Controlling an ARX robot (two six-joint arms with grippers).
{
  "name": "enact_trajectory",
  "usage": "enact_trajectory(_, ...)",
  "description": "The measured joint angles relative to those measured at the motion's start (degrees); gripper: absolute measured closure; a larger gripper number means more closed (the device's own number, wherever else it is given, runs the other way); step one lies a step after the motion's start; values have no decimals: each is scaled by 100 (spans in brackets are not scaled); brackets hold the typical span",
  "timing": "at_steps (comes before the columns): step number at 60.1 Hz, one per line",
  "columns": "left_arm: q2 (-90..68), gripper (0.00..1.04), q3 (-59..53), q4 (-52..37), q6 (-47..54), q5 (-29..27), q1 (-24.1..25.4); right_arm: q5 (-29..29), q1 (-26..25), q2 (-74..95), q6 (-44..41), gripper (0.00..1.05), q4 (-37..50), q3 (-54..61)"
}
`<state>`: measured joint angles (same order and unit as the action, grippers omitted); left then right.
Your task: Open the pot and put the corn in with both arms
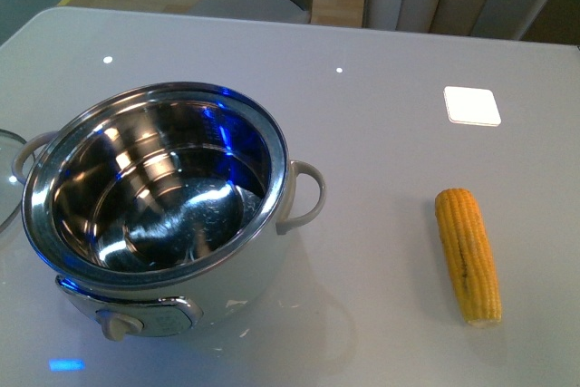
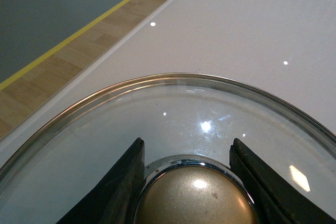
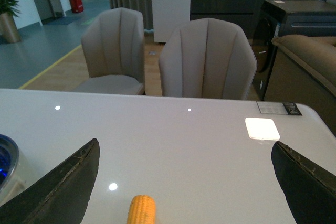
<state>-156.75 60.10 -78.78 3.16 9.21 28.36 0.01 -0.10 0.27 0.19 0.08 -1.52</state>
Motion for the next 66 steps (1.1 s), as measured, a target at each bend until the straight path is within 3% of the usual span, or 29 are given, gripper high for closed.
enact_trajectory(13,-24,60,11,-7,-4,-2,0,0,0,0,0,9,0,0)
enact_trajectory(24,138,30,-302,-81,-94,-68,-2,0,0,0,0,9,0,0)
enact_trajectory(29,308,9,-468,-94,-129,-66,-7,0,0,0,0,9,0,0)
enact_trajectory(32,372,4,-520,-96,-131,-63,-7,0,0,0,0,9,0,0)
enact_trajectory(36,431,9,-579,-101,-149,-61,-9,0,0,0,0,9,0,0)
enact_trajectory(62,494,7,-831,-103,-151,-61,-9,0,0,0,0,9,0,0)
enact_trajectory(66,1867,7,-2208,55,-470,-435,-363,17,2,-9,0,9,0,0)
